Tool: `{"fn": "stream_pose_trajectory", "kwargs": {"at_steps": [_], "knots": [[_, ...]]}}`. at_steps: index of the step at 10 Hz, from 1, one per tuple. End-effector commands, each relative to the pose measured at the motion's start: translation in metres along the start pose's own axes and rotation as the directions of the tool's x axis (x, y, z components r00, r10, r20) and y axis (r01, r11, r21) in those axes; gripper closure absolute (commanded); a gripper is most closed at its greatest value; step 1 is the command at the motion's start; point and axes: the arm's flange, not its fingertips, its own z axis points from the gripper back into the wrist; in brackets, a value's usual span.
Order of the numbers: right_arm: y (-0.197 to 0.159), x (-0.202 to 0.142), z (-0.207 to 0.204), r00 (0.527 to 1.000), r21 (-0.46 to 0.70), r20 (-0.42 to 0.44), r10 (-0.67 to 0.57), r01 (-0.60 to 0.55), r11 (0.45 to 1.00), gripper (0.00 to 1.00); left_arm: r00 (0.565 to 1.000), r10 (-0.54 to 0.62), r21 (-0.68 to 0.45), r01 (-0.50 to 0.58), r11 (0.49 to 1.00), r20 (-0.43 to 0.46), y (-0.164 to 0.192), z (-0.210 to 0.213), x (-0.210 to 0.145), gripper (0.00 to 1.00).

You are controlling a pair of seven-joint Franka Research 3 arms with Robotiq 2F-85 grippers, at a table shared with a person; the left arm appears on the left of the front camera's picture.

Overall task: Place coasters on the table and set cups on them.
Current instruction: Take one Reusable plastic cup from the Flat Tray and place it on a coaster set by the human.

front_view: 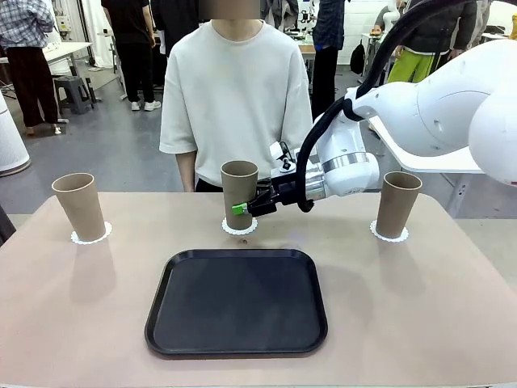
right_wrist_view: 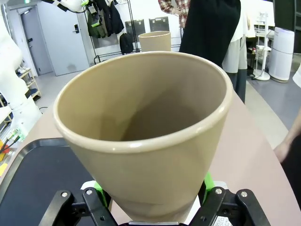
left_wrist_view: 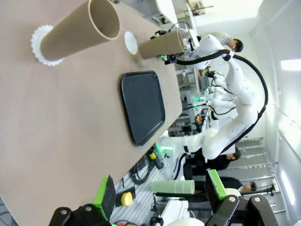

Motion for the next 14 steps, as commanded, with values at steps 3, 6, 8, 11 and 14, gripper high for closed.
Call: {"fn": "stream_pose_trajectory", "kwargs": {"at_steps": [3, 6, 8, 11, 14], "knots": [[-0.025, -0.002, -0.008, 0.999, 0.005, -0.004, 0.038, -0.038, 0.999, 0.16, 1.000, 0.001, -0.001, -0.001, 1.000, 0.009, -0.001, 0.001, -0.001, 0.00], [-0.043, -0.005, -0.009, 1.000, 0.007, -0.014, 0.003, -0.003, 1.000, 0.16, 1.000, 0.001, -0.001, -0.001, 1.000, 0.009, -0.001, 0.001, -0.001, 0.00], [-0.044, -0.009, -0.009, 1.000, 0.002, -0.031, -0.002, 0.002, 1.000, 0.16, 1.000, 0.001, -0.001, -0.001, 1.000, 0.009, -0.001, 0.001, -0.001, 0.00], [-0.045, -0.011, -0.009, 0.999, 0.002, -0.034, -0.007, 0.007, 1.000, 0.16, 1.000, 0.001, -0.001, -0.001, 1.000, 0.009, -0.001, 0.001, -0.001, 0.00], [-0.046, -0.015, -0.009, 0.998, -0.024, -0.057, -0.013, 0.011, 1.000, 0.16, 1.000, 0.001, -0.001, -0.001, 1.000, 0.009, -0.001, 0.001, -0.001, 0.00]]}}
